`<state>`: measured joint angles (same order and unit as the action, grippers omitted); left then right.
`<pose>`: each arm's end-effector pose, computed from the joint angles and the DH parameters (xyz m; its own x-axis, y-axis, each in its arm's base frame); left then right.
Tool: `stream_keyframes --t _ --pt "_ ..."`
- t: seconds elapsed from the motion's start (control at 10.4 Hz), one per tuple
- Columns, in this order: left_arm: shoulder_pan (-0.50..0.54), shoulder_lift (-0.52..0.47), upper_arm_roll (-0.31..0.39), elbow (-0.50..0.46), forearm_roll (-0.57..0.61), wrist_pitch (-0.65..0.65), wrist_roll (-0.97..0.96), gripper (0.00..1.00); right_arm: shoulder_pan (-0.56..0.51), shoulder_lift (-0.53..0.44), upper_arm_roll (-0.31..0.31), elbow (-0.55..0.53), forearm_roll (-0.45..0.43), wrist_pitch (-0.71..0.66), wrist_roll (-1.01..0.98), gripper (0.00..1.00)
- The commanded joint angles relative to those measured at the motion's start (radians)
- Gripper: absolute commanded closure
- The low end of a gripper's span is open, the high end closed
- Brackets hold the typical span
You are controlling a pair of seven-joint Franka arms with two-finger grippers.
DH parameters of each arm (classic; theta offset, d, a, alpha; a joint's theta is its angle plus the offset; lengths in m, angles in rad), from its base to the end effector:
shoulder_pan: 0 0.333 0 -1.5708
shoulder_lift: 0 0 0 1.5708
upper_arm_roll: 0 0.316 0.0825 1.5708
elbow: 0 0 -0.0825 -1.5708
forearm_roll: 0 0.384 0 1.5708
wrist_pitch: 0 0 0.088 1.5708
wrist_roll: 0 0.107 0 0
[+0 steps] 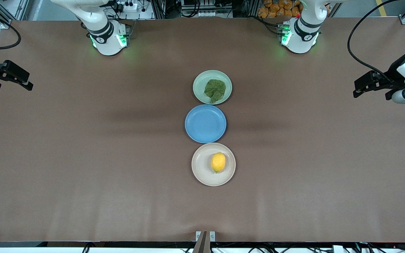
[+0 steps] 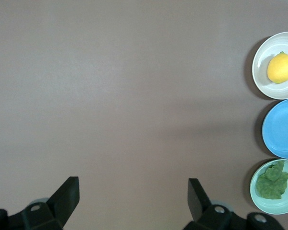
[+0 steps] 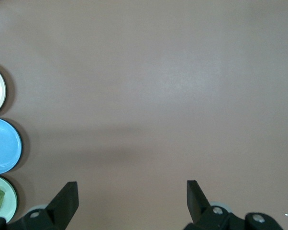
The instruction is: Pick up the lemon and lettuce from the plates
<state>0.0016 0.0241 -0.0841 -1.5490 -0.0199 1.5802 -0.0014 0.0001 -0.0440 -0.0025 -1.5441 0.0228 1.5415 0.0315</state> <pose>0.5610 -0.0479 0.6222 0.9967 -0.0808 0.0072 -0.0809 -0.9965 0.0219 0.5381 0.0012 0.6585 0.9986 -0.0332 0.0407 -0.0323 -0.9992 -0.0242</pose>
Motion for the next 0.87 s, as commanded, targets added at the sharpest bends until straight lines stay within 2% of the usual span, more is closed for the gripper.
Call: stream_keyframes --t 0.0,0.48,0.77 --pt "0.005 0.008 -0.006 -0.006 0.021 0.011 0.02 0.0 0.0 0.009 -0.001 0.019 0.0 -0.015 -0.01 0.0" --pt "-0.025 0.074 -0.019 0.0 0.006 0.037 0.011 0.0 0.003 0.01 0.001 0.018 0.0 -0.015 -0.004 0.0" --pt "-0.116 0.161 -0.023 0.0 -0.006 0.124 0.003 0.0 0.018 0.012 0.004 0.012 0.002 -0.008 0.019 0.0"
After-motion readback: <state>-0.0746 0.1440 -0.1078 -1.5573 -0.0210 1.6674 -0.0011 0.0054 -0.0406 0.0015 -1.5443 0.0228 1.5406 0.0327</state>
